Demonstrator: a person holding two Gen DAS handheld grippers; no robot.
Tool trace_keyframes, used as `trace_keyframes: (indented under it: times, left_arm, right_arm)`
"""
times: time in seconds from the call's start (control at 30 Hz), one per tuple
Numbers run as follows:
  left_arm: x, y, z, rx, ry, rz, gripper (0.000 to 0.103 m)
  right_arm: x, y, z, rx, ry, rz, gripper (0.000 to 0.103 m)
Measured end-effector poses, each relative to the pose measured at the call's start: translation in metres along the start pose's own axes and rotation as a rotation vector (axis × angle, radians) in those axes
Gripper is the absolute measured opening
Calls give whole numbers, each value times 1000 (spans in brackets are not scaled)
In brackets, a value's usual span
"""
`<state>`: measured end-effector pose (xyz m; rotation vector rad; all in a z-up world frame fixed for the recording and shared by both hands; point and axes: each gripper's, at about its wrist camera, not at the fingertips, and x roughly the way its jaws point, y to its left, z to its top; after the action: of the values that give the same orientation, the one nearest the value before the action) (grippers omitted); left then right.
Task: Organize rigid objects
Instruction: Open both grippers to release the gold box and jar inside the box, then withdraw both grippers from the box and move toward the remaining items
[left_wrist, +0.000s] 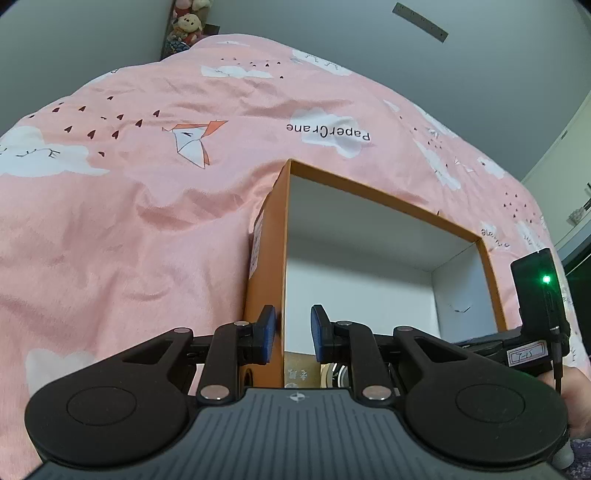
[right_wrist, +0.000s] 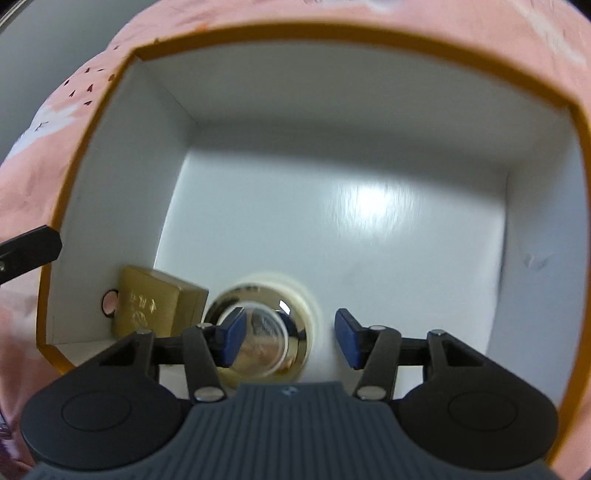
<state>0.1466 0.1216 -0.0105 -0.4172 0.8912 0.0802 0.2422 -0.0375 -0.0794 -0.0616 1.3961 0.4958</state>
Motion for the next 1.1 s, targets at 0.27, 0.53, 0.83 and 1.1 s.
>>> trace_keyframes:
  times: [0.27, 0.53, 0.83, 1.1]
  left_arm:
    - [1, -3, -2, 16, 8, 25, 22]
    - [-5, -6, -4, 42, -14, 78, 22]
    - [-35, -26, -10, 129, -76, 72, 22]
    - [-65, -51, -32, 240, -88, -22, 23]
  right_arm:
    - [9, 7, -9, 5, 22, 73, 38]
    - [-2, 9, -16, -11, -4, 65, 38]
    - [-66, 24, -48, -83, -221, -44, 54]
    - [-120, 33, -94, -83, -402, -53, 54]
